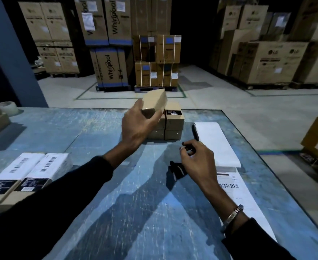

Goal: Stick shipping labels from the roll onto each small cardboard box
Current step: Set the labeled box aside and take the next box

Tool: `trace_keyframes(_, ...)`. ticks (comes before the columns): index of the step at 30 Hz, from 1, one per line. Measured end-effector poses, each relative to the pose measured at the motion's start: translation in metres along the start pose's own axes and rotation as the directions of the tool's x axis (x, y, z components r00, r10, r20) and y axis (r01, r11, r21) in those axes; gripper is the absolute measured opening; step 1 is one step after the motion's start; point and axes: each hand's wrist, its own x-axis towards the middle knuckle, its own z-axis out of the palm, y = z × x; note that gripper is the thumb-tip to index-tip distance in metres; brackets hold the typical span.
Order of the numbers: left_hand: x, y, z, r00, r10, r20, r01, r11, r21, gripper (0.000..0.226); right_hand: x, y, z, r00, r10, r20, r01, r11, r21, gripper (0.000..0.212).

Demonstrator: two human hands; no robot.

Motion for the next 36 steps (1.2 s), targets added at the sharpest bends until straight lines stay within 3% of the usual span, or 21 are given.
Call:
trace_keyframes(3, -0.054, 0.005, -0.048, 0.98, -0.148, 0.131, 0.184, 0.923, -0.339, 0.049, 0.001, -0.009, -0.005, 0.995, 0.066, 0.08, -0.079, 0.982, 0.169, 0.011)
trace_keyframes(6, -0.102, 0.006, -0.091, 0.849, -0.386, 0.361, 0.528, 0.58, -0.62, 0.041, -0.004, -0.027, -0.013, 0.926, 0.144, 0.349, -0.312, 0.813, 0.492, 0.031)
trace_keyframes(8, -0.124, -0.001, -0.106, 0.738, -0.464, 0.49, 0.67, 0.413, -0.617, 0.047, -0.008, -0.036, -0.016, 0.845, 0.104, 0.524, -0.425, 0.725, 0.542, 0.058)
trace_keyframes(10, -0.137, -0.008, -0.109, 0.64, -0.521, 0.565, 0.757, 0.297, -0.582, 0.043, -0.015, -0.039, -0.018, 0.749, 0.017, 0.663, -0.444, 0.755, 0.483, 0.075)
trace_keyframes(13, -0.139, -0.026, -0.108, 0.549, -0.579, 0.603, 0.819, 0.227, -0.527, 0.052, -0.027, -0.04, -0.013, 0.69, -0.055, 0.721, -0.391, 0.811, 0.436, 0.067)
trace_keyframes(15, -0.135, -0.035, -0.106, 0.572, -0.567, 0.593, 0.812, 0.29, -0.507, 0.067, -0.031, -0.044, -0.012, 0.715, -0.061, 0.696, -0.404, 0.776, 0.484, 0.048)
trace_keyframes(17, -0.132, -0.042, -0.105, 0.651, -0.537, 0.536, 0.758, 0.484, -0.437, 0.074, -0.031, -0.046, -0.015, 0.741, -0.042, 0.671, -0.39, 0.786, 0.48, 0.042)
trace_keyframes(20, -0.13, -0.047, -0.111, 0.813, -0.338, 0.475, 0.538, 0.749, -0.387, 0.054, -0.028, -0.042, -0.018, 0.744, -0.043, 0.667, -0.391, 0.781, 0.487, 0.044)
trace_keyframes(22, -0.133, -0.044, -0.115, 0.802, -0.225, 0.554, 0.483, 0.789, -0.379, 0.035, -0.026, -0.04, -0.013, 0.762, -0.016, 0.647, -0.438, 0.724, 0.533, 0.05)
trace_keyframes(25, -0.145, -0.039, -0.109, 0.712, -0.123, 0.691, 0.444, 0.841, -0.308, 0.031, -0.025, -0.04, -0.002, 0.814, 0.086, 0.574, -0.485, 0.645, 0.591, 0.06)
trace_keyframes(29, -0.15, -0.036, -0.106, 0.777, -0.043, 0.628, 0.175, 0.973, -0.15, 0.034, -0.036, -0.041, 0.004, 0.851, 0.098, 0.515, -0.392, 0.771, 0.501, 0.052)
trace_keyframes(33, -0.144, -0.051, -0.105, 0.873, 0.063, 0.483, 0.019, 0.986, -0.163, 0.045, -0.043, -0.042, 0.002, 0.725, -0.03, 0.689, -0.378, 0.818, 0.433, 0.038)
trace_keyframes(34, -0.142, -0.057, -0.102, 0.893, 0.139, 0.428, -0.079, 0.985, -0.155, 0.054, -0.045, -0.042, 0.002, 0.698, -0.05, 0.715, -0.379, 0.821, 0.427, 0.043)
trace_keyframes(36, -0.138, -0.071, -0.098, 0.87, 0.267, 0.414, -0.221, 0.963, -0.157, 0.086, -0.047, -0.045, 0.001, 0.65, -0.094, 0.754, -0.408, 0.794, 0.45, 0.053)
